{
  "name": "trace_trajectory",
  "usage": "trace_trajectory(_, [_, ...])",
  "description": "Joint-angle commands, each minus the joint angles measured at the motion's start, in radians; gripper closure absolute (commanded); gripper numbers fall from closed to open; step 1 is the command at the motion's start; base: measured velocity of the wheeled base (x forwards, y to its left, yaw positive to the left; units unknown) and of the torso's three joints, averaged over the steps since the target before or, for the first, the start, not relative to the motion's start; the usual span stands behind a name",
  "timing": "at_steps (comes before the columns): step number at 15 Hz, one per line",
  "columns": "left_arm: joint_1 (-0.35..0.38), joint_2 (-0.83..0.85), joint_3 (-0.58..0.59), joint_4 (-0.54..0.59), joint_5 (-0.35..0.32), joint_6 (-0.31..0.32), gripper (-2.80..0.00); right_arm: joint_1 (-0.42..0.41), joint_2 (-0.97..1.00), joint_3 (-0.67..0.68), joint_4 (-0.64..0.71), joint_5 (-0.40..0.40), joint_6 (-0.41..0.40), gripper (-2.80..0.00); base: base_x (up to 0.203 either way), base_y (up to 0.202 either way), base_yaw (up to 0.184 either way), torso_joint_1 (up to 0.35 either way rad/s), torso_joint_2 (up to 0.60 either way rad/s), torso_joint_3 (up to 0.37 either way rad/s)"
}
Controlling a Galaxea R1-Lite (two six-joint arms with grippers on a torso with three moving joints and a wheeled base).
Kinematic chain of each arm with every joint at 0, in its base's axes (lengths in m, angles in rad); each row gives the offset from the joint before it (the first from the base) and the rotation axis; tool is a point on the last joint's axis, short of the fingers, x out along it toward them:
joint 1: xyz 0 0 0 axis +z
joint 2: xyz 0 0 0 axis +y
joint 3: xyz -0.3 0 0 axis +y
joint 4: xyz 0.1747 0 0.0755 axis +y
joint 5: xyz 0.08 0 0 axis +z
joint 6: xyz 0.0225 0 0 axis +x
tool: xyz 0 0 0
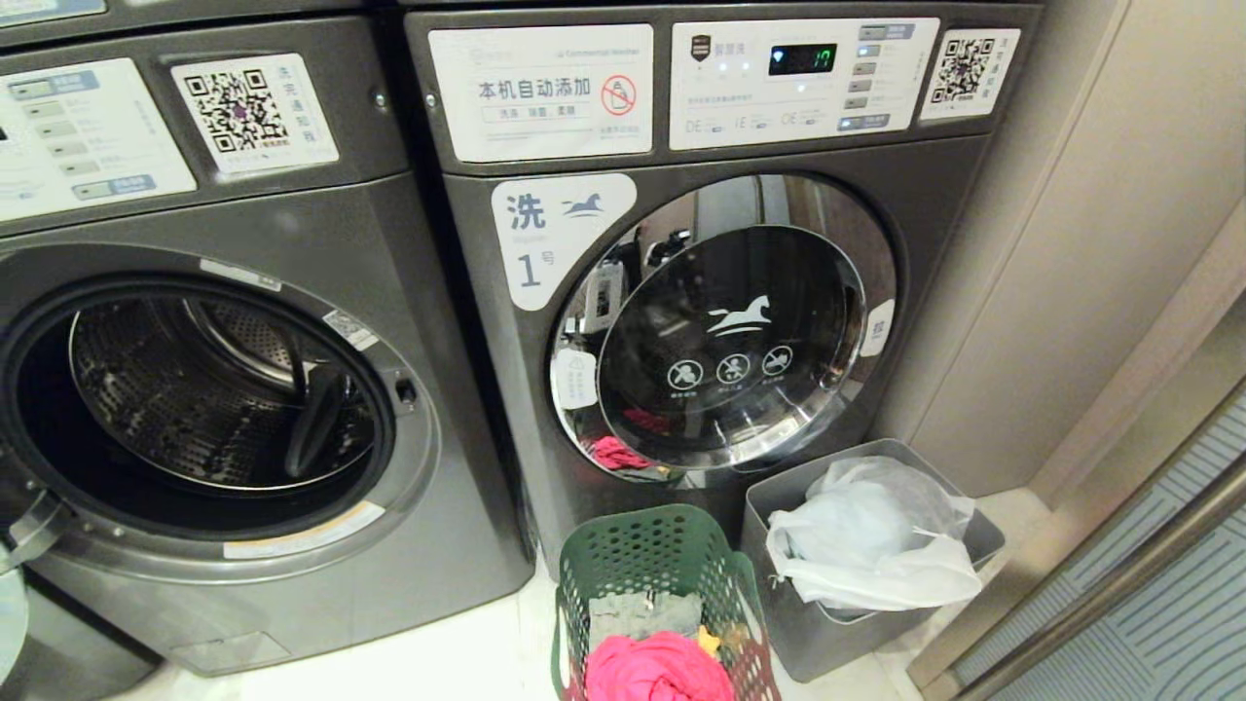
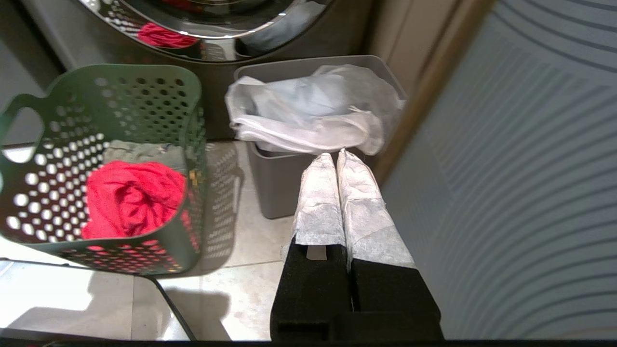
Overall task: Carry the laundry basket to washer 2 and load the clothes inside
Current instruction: Place the clothes into the washing machine
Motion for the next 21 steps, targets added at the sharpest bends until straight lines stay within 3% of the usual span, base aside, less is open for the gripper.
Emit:
trace_trajectory(1, [0.001, 0.000, 0.000, 0.000, 0.000, -0.001, 0.00, 0.000, 0.002, -0.001, 0.002, 0.003, -0.001, 0.00, 0.000, 0.196, -0.003, 0.006, 0.00, 0.002])
trace_trajectory(21, [0.001, 0.000, 0.000, 0.000, -0.001, -0.001, 0.00, 0.000, 0.002, -0.001, 0.002, 0.003, -0.004, 0.00, 0.000, 0.194, -0.002, 0.003, 0.00, 0.002])
